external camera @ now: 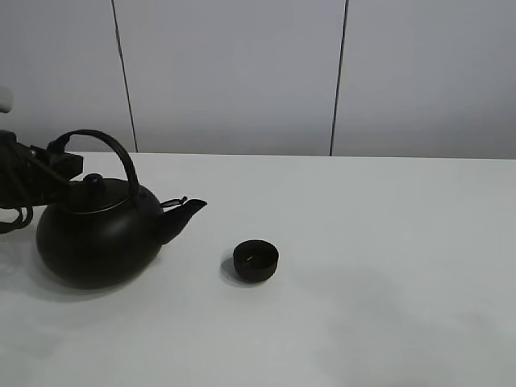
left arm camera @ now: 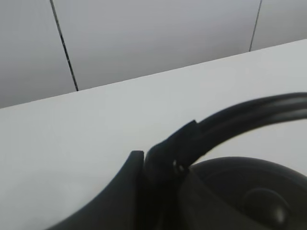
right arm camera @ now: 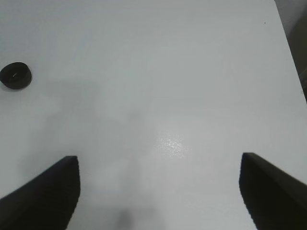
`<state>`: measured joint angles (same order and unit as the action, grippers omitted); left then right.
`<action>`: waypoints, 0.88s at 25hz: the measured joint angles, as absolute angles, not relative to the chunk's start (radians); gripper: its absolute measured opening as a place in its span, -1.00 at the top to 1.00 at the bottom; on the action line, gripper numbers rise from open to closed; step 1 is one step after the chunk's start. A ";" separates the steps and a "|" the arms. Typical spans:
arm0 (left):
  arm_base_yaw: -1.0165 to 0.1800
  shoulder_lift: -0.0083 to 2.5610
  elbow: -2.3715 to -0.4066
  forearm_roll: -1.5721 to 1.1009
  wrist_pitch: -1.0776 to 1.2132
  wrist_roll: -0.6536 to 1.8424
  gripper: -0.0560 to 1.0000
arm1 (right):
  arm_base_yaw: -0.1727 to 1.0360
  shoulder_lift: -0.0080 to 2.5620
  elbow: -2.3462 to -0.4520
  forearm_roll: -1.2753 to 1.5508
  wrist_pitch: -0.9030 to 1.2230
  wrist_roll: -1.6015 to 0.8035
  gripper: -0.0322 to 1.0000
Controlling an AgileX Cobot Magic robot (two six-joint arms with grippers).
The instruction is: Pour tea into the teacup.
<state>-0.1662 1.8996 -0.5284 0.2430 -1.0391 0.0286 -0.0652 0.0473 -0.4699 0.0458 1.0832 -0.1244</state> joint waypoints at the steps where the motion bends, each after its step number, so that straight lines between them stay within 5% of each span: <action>1: -0.174 1.893 -0.528 0.249 -1.039 0.029 0.71 | -0.065 0.047 -0.470 0.046 1.083 -0.124 -0.26; 22: -0.297 1.889 -0.686 0.269 -0.854 0.126 0.71 | -0.065 0.047 -0.470 0.046 1.084 -0.124 -0.26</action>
<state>-0.2966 1.8887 -0.6859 0.2689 -0.8545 0.1256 -0.0652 0.0473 -0.4699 0.0458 1.0842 -0.1244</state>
